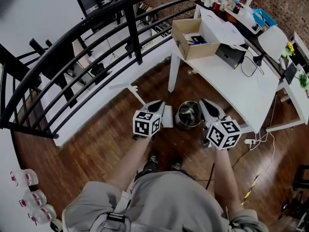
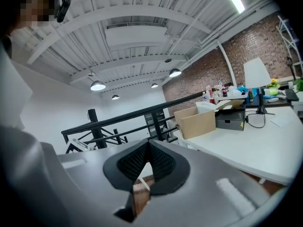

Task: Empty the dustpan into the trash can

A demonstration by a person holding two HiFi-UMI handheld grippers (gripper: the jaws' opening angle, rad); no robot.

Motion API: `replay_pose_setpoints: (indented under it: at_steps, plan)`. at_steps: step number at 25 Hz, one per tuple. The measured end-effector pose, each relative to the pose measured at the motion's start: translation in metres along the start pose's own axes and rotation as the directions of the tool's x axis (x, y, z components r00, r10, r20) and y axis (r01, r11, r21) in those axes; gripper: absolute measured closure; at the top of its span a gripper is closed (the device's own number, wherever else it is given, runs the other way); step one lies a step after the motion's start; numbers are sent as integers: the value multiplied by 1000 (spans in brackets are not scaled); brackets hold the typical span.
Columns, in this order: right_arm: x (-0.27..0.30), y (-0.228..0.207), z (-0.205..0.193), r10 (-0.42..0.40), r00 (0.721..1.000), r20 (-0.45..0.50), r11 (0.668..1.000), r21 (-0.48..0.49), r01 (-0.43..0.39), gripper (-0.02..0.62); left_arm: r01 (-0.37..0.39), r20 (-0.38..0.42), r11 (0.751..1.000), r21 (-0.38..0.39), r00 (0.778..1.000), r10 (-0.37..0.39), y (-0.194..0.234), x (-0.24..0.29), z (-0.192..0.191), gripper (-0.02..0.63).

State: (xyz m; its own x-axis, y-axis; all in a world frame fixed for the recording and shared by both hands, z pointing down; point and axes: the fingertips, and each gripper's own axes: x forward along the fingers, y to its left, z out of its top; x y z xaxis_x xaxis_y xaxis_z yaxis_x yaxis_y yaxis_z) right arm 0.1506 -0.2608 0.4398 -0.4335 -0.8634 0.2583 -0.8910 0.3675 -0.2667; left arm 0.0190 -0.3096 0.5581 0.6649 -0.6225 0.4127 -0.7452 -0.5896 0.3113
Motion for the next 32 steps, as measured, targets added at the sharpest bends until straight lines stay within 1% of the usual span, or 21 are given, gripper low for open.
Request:
replay_pose_setpoints:
  at_steps: [3,6,10,14,16,19,24,32]
  plan:
    - [-5,0,16,1,999,36,1000,-12,0,595,101,41,995,20,994,-102,-43,-5,42,600]
    - [-10,5,33,20,997,73,999,-28,-18,595,196,88,978,74,975,-202,-82,-15,82,600]
    - [-18,16,57,53,992,117,998,-37,-49,595,261,130,956,137,952,-278,-118,-32,118,600]
    - [-24,20,69,65,988,137,997,-58,-58,595,284,135,938,199,940,-313,-140,-41,136,600]
    - [-25,20,71,65,988,139,996,-64,-56,595,295,138,931,214,935,-327,-147,-42,142,600]
    - [-25,19,72,61,988,138,996,-72,-52,595,306,137,926,220,931,-340,-154,-41,146,600]
    - [-29,15,75,55,988,144,996,-71,-46,595,314,122,922,226,930,-346,-157,-38,146,600]
    - [-33,11,77,61,986,157,996,-69,-51,595,316,129,922,223,928,-349,-158,-36,150,600]
